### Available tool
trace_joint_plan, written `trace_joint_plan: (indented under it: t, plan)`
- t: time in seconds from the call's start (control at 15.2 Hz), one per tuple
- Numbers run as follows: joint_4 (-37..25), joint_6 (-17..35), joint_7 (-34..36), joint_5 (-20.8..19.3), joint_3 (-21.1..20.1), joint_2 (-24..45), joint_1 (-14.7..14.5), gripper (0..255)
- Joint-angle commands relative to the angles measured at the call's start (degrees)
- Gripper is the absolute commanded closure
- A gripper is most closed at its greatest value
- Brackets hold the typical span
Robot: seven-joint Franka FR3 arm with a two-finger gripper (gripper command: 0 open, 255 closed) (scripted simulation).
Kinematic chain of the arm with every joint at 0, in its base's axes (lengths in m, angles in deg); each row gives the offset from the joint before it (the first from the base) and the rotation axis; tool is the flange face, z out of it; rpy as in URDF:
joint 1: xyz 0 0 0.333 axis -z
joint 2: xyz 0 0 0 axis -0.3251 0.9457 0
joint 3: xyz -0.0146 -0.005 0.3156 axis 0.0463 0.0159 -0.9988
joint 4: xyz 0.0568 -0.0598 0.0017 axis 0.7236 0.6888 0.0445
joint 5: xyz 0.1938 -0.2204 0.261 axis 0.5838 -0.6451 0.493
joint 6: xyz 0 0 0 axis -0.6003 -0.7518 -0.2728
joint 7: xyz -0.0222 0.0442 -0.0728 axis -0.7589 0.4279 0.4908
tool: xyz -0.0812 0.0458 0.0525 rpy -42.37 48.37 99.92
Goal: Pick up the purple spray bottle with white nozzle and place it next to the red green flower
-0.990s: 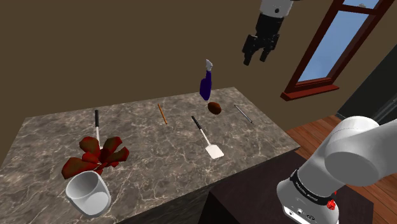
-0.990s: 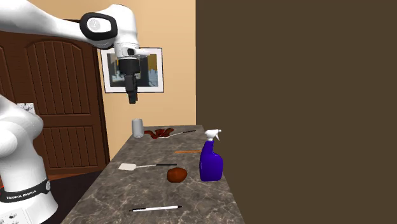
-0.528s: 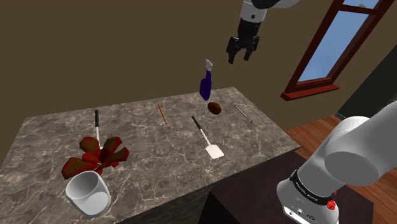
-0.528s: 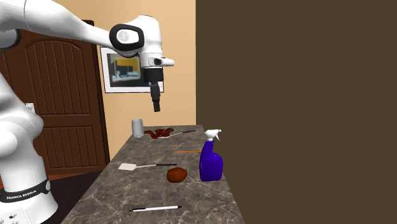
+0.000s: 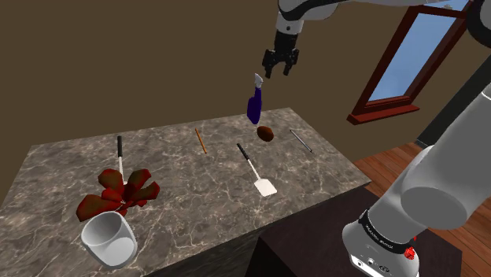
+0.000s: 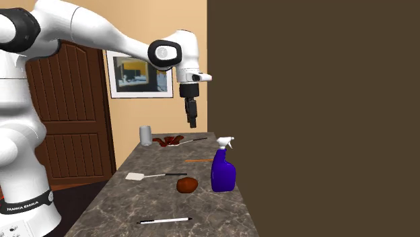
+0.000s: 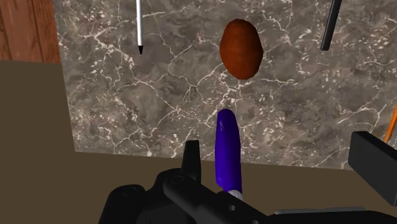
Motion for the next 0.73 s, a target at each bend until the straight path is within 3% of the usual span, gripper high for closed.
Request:
trace_joint_plan:
  t: [0.0, 0.46, 0.66]
  plan:
    - [-4.39, 0.28, -1.25, 1.12, 0.53, 4.78, 0.56, 0]
    - [-23.18, -1.78, -3.76, 5.06, 0.77, 22.03, 3.04, 0]
    - [-23.66, -0.71, -3.92, 5.36, 0.65, 23.61, 3.3, 0]
